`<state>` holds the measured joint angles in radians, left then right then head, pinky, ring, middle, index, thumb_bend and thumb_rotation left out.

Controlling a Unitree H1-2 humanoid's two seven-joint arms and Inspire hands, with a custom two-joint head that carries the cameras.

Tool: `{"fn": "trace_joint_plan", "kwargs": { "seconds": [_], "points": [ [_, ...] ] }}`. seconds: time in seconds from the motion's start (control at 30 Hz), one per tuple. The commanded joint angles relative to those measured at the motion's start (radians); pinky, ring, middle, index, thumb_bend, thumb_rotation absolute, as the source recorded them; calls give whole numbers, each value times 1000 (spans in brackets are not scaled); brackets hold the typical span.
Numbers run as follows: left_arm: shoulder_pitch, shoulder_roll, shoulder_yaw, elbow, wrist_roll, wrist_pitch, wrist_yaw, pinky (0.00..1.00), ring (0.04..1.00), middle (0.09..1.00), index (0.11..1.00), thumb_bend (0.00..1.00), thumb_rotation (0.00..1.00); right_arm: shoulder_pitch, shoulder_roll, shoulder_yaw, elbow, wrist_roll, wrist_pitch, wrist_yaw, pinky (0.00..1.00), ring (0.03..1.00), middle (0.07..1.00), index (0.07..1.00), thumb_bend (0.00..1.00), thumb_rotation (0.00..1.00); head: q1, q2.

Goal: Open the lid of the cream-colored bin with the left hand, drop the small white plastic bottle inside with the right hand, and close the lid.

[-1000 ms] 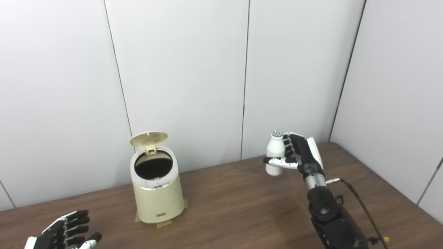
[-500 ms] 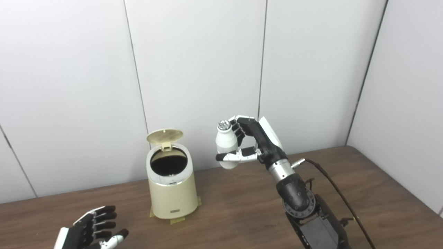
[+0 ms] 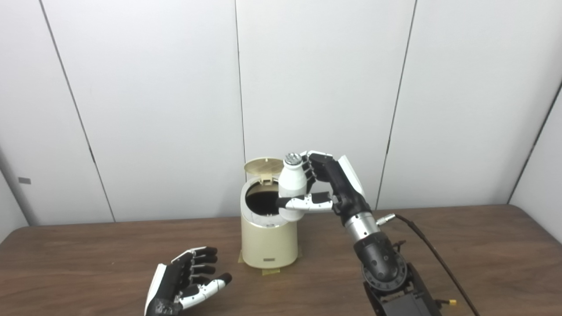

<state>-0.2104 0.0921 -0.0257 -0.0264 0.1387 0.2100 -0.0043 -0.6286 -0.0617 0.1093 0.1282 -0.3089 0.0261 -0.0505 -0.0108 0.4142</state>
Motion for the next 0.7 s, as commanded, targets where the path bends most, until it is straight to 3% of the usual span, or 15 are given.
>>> {"fn": "trace_joint_plan", "kwargs": {
  "seconds": [0.0,0.23,0.67],
  "points": [
    [-40,-8,1,-19,-1,-37,10,600,671,704,716,745,136,-68,2,-7,-7,3,-16,-8,290,374,468,546,512,0,4,2],
    [-44,-16,2,-11,-5,-46,8,594,662,697,711,760,136,-106,16,4,54,14,-54,-3,307,386,477,532,514,0,17,7],
    [-37,-29,-8,-31,2,-29,7,604,669,702,717,737,107,-211,20,16,278,10,-187,-34,302,380,483,537,512,0,36,20]
  ]
}}
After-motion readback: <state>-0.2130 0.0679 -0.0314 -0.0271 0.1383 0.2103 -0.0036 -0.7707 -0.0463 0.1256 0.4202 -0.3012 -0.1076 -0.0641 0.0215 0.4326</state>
